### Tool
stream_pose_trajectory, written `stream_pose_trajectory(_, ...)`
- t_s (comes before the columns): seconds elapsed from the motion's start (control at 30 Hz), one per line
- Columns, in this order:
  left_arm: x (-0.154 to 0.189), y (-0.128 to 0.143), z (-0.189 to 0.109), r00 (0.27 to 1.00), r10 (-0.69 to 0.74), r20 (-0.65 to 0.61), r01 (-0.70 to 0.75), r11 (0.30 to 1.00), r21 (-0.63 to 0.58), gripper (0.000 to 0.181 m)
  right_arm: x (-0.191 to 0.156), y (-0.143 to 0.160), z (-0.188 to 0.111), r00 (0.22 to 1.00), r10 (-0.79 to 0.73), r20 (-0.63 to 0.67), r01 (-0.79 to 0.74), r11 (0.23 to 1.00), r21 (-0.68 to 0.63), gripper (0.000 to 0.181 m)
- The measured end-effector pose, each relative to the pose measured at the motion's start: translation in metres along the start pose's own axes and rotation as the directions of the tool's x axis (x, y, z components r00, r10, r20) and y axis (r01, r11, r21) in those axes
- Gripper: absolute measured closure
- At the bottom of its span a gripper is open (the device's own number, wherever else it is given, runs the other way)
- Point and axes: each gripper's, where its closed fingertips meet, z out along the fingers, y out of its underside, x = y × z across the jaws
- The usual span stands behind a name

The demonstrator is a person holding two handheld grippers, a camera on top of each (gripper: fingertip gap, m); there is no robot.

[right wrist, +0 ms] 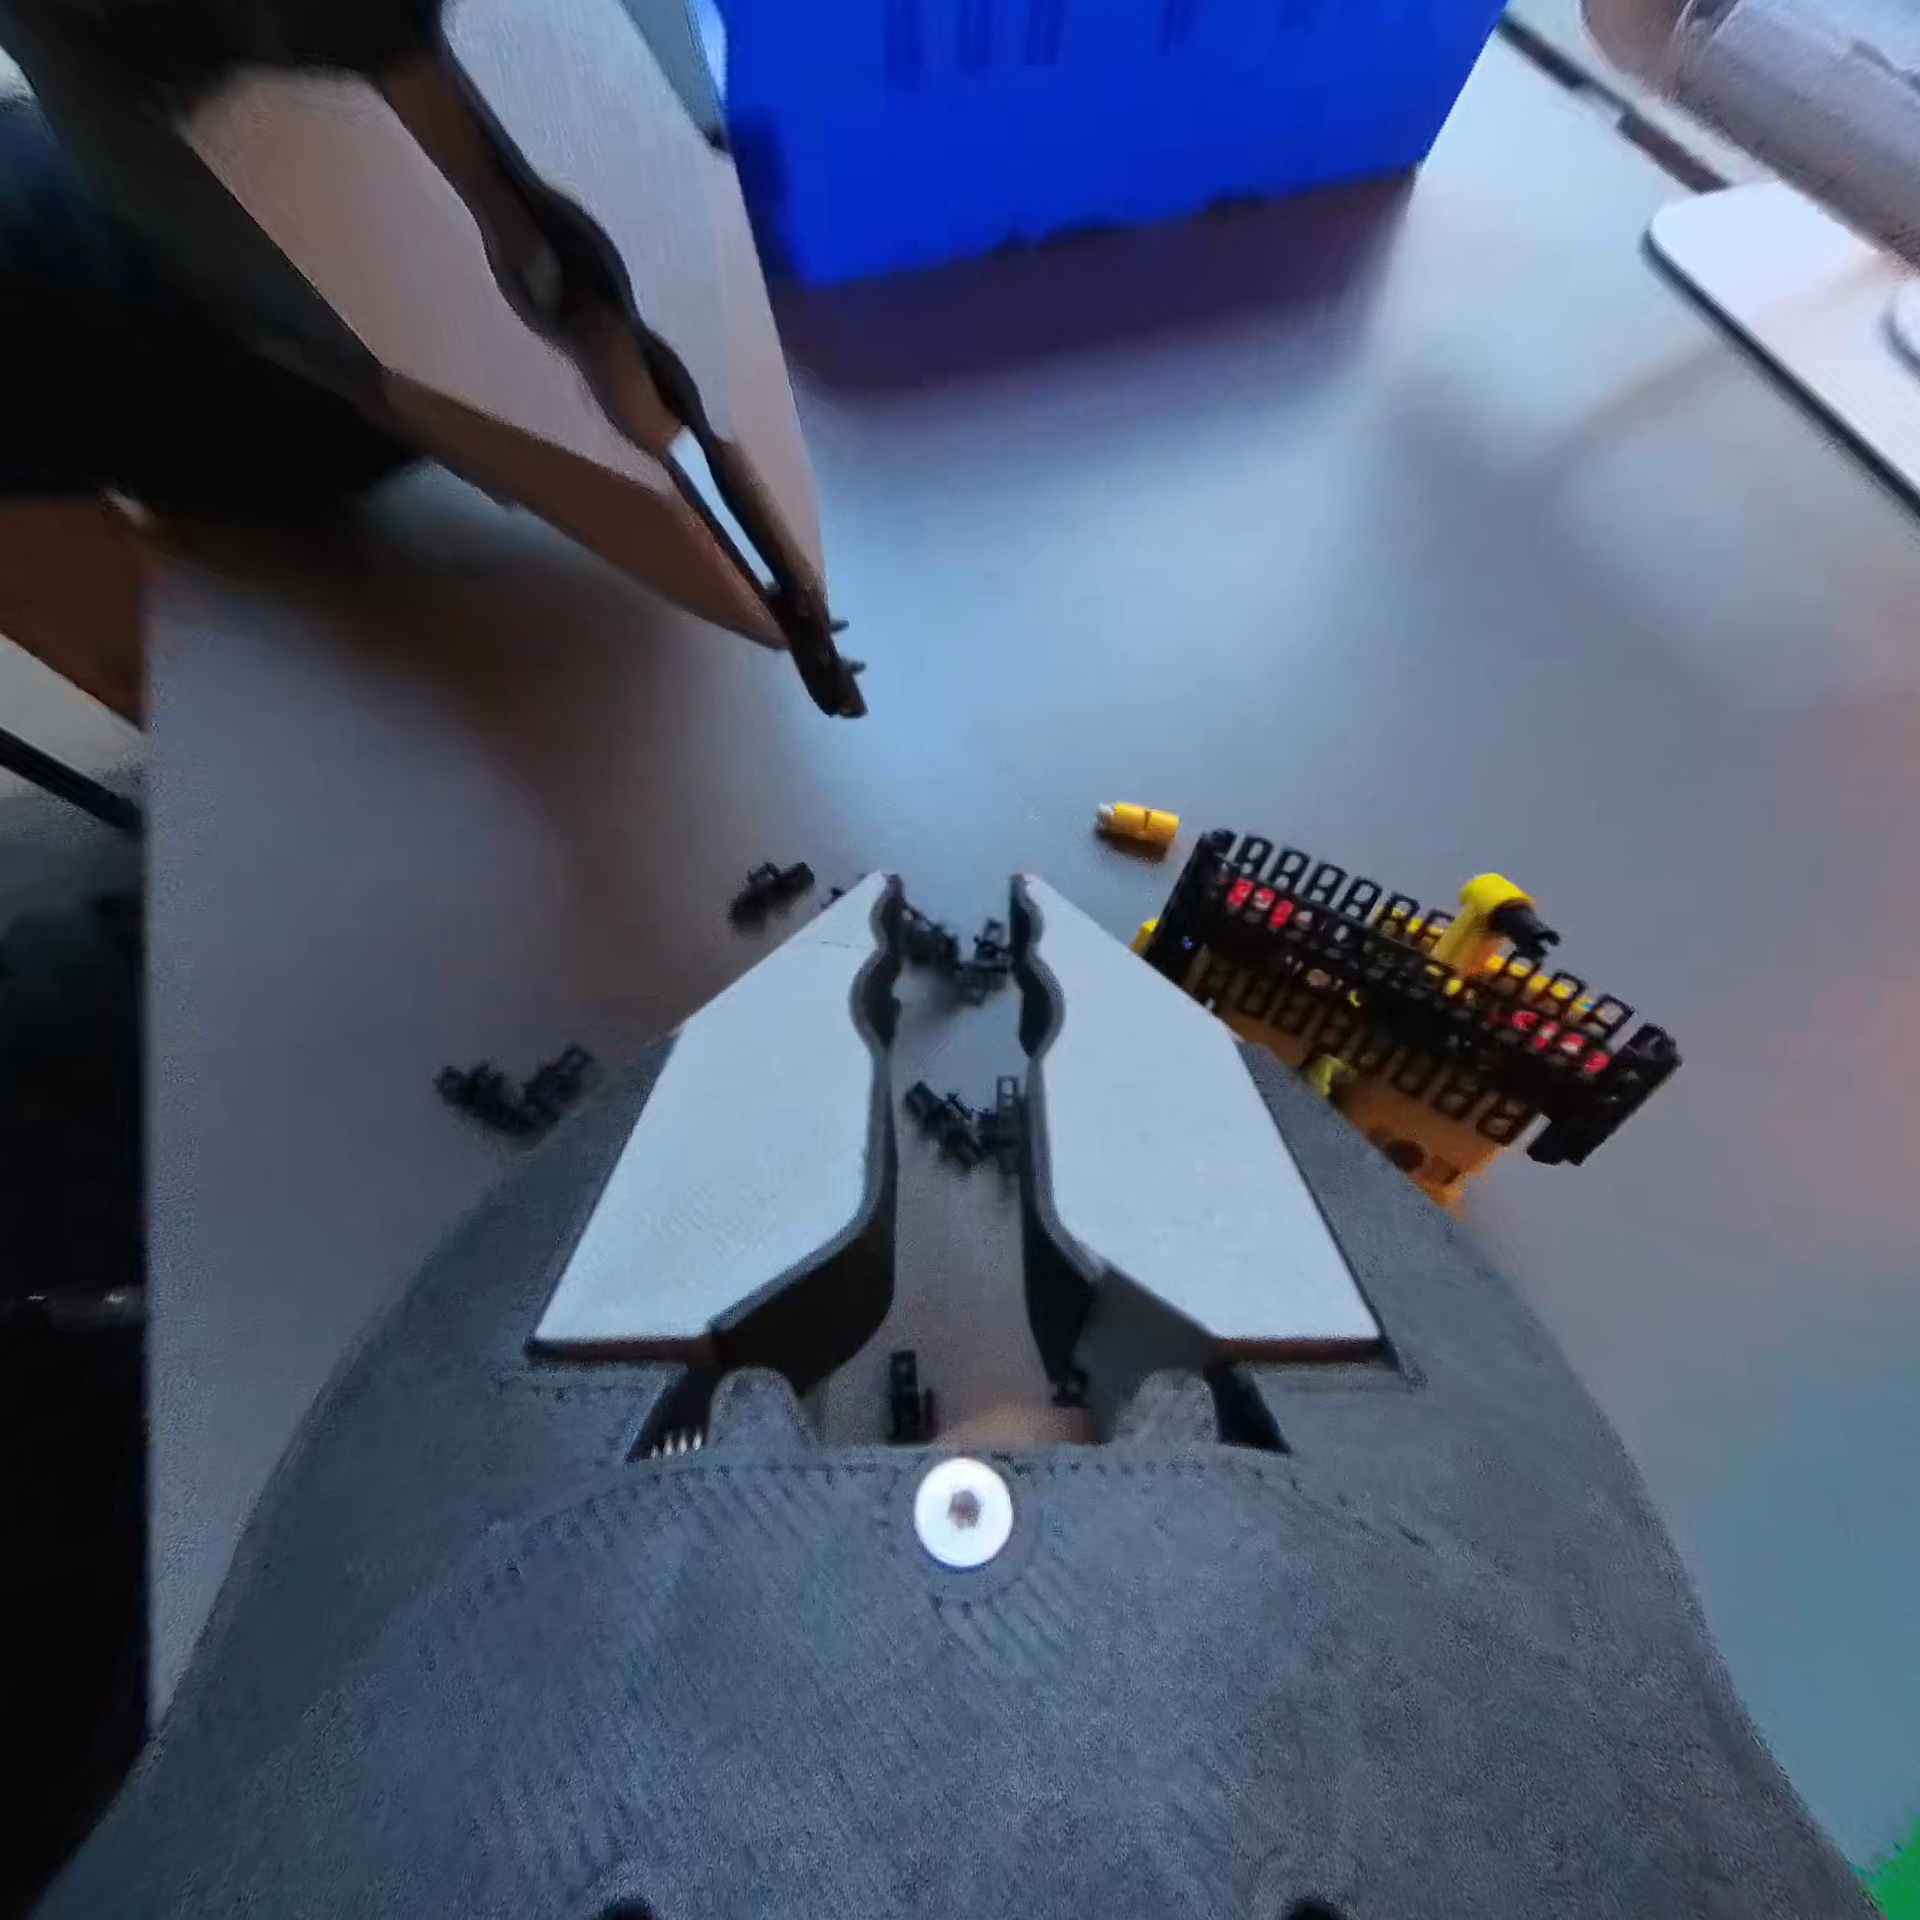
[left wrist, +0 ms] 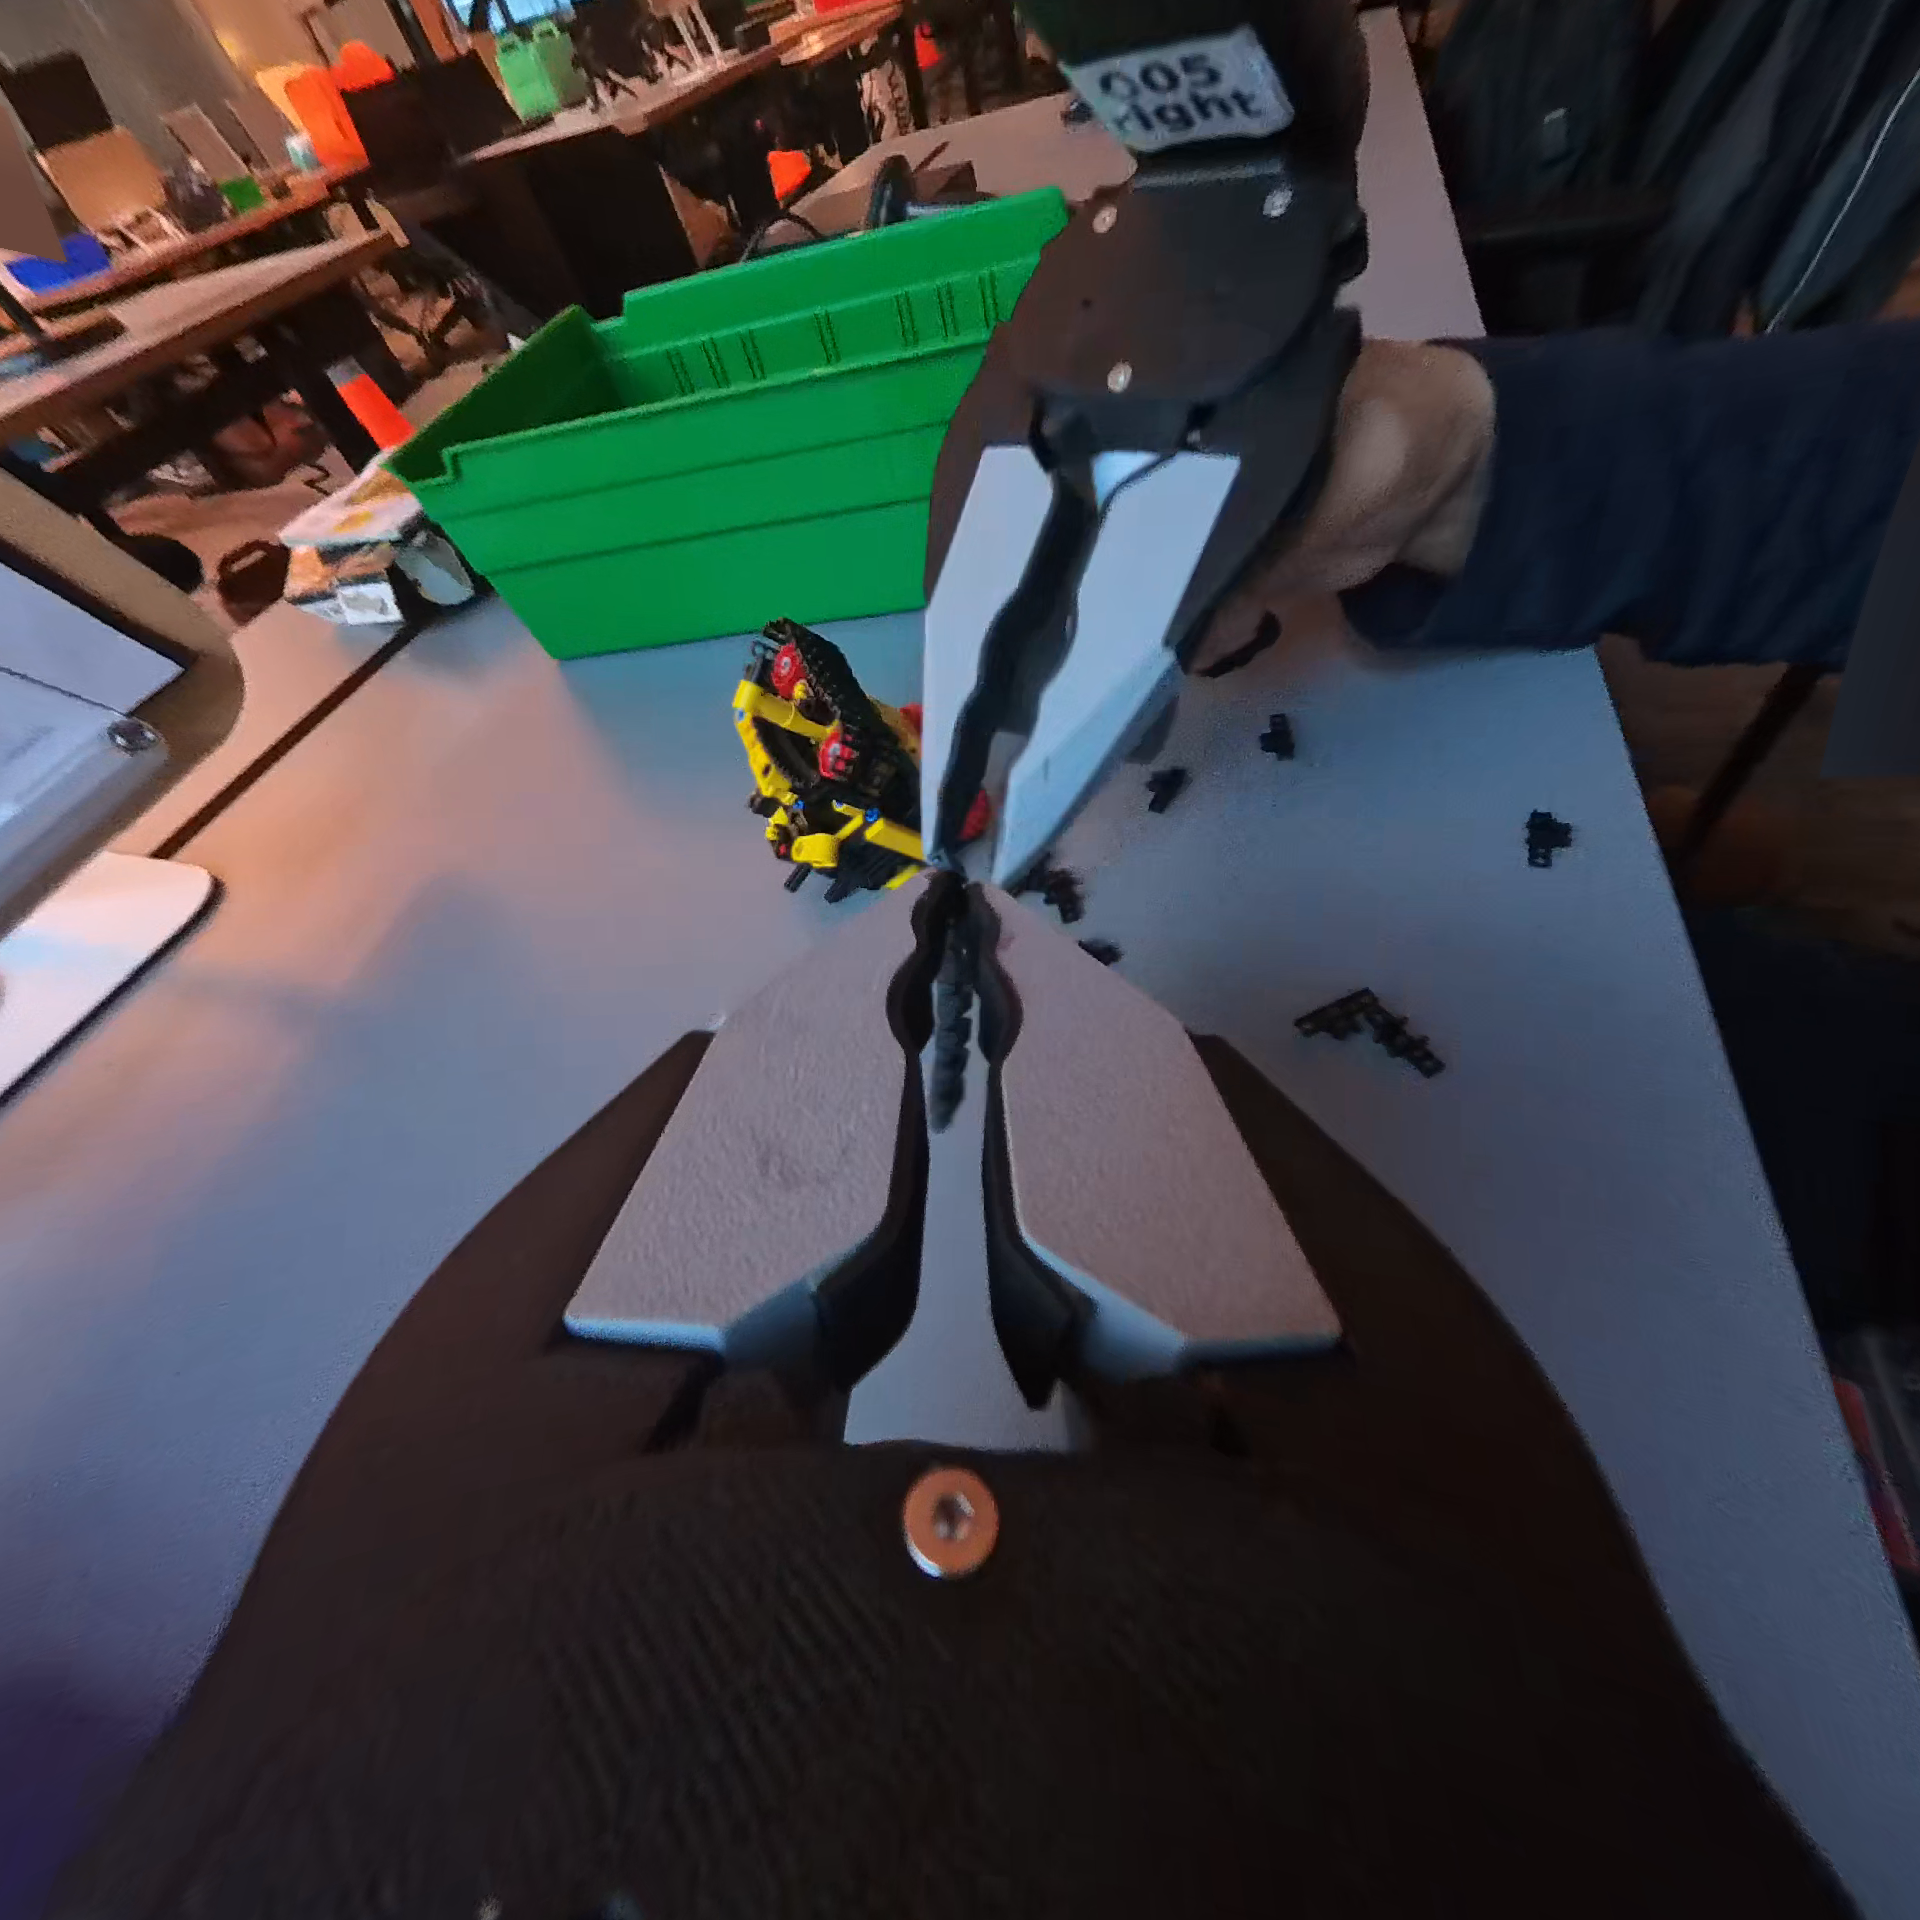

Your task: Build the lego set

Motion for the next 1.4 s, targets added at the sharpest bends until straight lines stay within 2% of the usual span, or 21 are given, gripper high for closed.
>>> stream_pose_trajectory(0.03, 0.0, 0.001, 0.0, 1.0, -0.011, -0.009, 0.011, 1.0, -0.003, 0.181, 0.001, 0.003, 0.003, 0.999, -0.025, -0.019, 0.025, 0.999, -0.027, 0.155)
stream_pose_trajectory(0.07, 0.001, 0.0, 0.001, 1.0, -0.013, -0.012, 0.013, 1.0, -0.002, 0.181, -0.001, 0.0, 0.004, 0.997, -0.062, -0.036, 0.061, 0.998, -0.017, 0.155)
stream_pose_trajectory(0.13, 0.005, 0.003, 0.002, 1.0, -0.008, -0.03, 0.007, 1.0, -0.02, 0.181, -0.012, -0.017, -0.002, 0.992, -0.126, -0.02, 0.127, 0.988, 0.083, 0.168)
stream_pose_trajectory(0.23, 0.013, 0.003, 0.004, 0.998, 0.016, -0.064, -0.017, 1.0, -0.022, 0.181, -0.028, -0.033, -0.01, 0.99, -0.128, 0.064, 0.114, 0.976, 0.184, 0.162)
stream_pose_trajectory(0.37, 0.021, -0.002, 0.004, 0.993, 0.081, -0.084, -0.081, 0.997, 0.002, 0.181, -0.036, -0.03, -0.01, 0.984, -0.138, 0.111, 0.117, 0.977, 0.177, 0.179)
stream_pose_trajectory(0.53, 0.018, -0.001, 0.005, 0.996, 0.034, -0.082, -0.034, 0.999, 0.001, 0.181, -0.034, -0.032, -0.012, 0.984, -0.159, 0.085, 0.142, 0.973, 0.185, 0.181)
stream_pose_trajectory(0.77, 0.013, 0.005, 0.006, 0.996, -0.055, -0.076, 0.051, 0.998, -0.046, 0.181, -0.024, -0.034, -0.009, 0.996, -0.056, 0.064, 0.042, 0.98, 0.195, 0.181)
stream_pose_trajectory(0.8, 0.016, 0.004, 0.005, 0.991, -0.076, -0.106, 0.073, 0.997, -0.034, 0.181, -0.015, -0.033, -0.008, 0.999, -0.048, 0.002, 0.046, 0.981, 0.189, 0.181)
stream_pose_trajectory(0.83, 0.027, -0.006, 0.003, 0.975, -0.121, -0.187, 0.125, 0.992, 0.011, 0.181, -0.006, -0.029, -0.007, 0.997, -0.055, -0.063, 0.064, 0.985, 0.16, 0.181)
stream_pose_trajectory(0.87, 0.03, -0.014, 0.002, 0.966, -0.156, -0.207, 0.169, 0.984, 0.049, 0.181, -0.006, -0.025, -0.005, 0.996, -0.06, -0.059, 0.067, 0.988, 0.139, 0.181)
stream_pose_trajectory(0.93, 0.013, -0.003, 0.007, 0.995, -0.067, -0.071, 0.067, 0.998, -0.003, 0.181, -0.013, -0.022, -0.002, 1.0, -0.029, 0.01, 0.028, 0.99, 0.135, 0.181)
stream_pose_trajectory(0.97, 0.007, 0.003, 0.006, 1.0, -0.015, -0.024, 0.014, 0.999, -0.035, 0.181, -0.008, -0.024, -0.004, 1.0, -0.011, -0.001, 0.011, 0.99, 0.144, 0.181)
stream_pose_trajectory(1.07, 0.01, 0.001, 0.004, 0.999, -0.019, -0.049, 0.019, 1.0, -0.018, 0.181, 0.004, -0.033, -0.016, 0.998, 0.053, -0.017, -0.048, 0.975, 0.216, 0.181)
stream_pose_trajectory(1.17, 0.013, 0.0, 0.004, 0.999, 0.018, -0.048, -0.019, 1.0, -0.022, 0.181, -0.012, -0.043, -0.022, 0.996, 0.019, 0.082, -0.041, 0.961, 0.275, 0.176)
stream_pose_trajectory(1.4, 0.018, 0.001, 0.005, 0.996, 0.07, -0.055, -0.072, 0.997, -0.028, 0.181, -0.034, -0.038, -0.014, 0.984, -0.036, 0.175, -0.006, 0.973, 0.23, 0.18)
